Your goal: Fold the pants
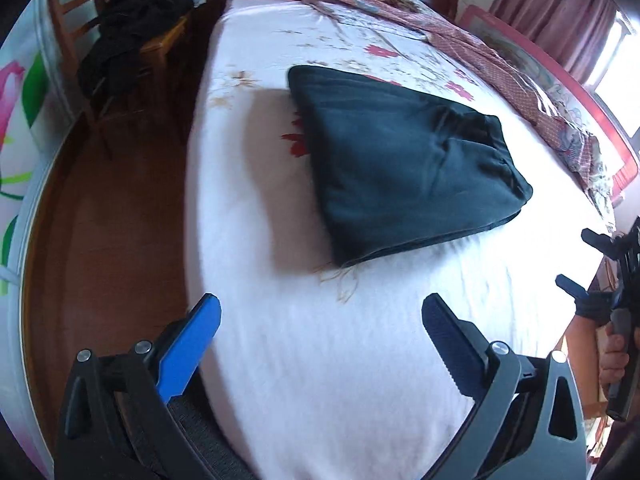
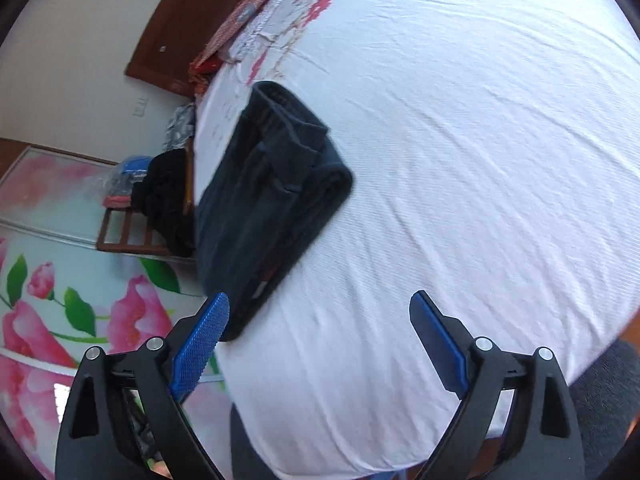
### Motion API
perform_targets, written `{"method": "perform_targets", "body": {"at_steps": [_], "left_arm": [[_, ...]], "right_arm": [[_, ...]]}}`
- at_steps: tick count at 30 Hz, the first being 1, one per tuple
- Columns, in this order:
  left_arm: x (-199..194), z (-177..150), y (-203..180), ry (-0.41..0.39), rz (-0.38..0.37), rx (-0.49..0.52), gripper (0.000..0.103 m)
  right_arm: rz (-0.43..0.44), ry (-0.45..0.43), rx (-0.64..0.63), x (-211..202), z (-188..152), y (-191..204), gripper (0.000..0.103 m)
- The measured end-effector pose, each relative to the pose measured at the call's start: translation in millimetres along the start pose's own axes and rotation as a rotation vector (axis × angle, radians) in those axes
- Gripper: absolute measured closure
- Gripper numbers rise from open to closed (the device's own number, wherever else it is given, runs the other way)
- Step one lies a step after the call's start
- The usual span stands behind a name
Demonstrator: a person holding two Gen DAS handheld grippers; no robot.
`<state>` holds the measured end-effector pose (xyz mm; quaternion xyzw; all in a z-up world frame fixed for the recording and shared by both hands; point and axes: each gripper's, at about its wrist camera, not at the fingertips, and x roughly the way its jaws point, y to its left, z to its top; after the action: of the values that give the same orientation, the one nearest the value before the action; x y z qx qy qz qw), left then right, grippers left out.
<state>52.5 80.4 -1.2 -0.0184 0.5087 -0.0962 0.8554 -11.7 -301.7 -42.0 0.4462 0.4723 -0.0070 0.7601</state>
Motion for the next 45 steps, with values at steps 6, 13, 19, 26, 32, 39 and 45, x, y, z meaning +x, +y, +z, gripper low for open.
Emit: {"method": "perform_targets", "body": {"at_steps": [6,13,19,26,32,39,45], "left_arm": [[-27.5,-28.4,46.3,-0.01,0.132,-0.164,0.002],[-1.6,-53.2,46.6,0.152,-0.225,-0.513,0.002],[23.6,-34.8,-5.2,0.266,0.056,-0.287,0.002],[13.0,-23.9,-49.2,-0.025,0.34,-0.143,0.002],[9.6,-51.2,-55.5,-0.222,0.331,-0.095,0.002],[13.3,-48.0,-53.3,-0.3,0.346,-0.054,0.002],[21.0,-53.4,-61.5,-0.262,0.311,-0.039,0.002]], "right_arm": [[-0.288,0.119,0.084,-10.6,-22.4,-44.1,0.003],[0.178,0.281,0.06,30.7,-33.8,-16.1,0.003],[-0.299,0.138,-0.382,50.1,-42.7,55.9,0.003],[-0.55,-0.16,-0.611,62.4,-78.4,76.3,0.003],[-0.493,-0.319,-0.617,60.3,-84.9,71.1,0.003],[-0.452,-0.335,-0.654,59.8,-93.5,85.9,0.003],[-0.458,-0.316,-0.679,68.9,-100.8,89.1,0.003]]}}
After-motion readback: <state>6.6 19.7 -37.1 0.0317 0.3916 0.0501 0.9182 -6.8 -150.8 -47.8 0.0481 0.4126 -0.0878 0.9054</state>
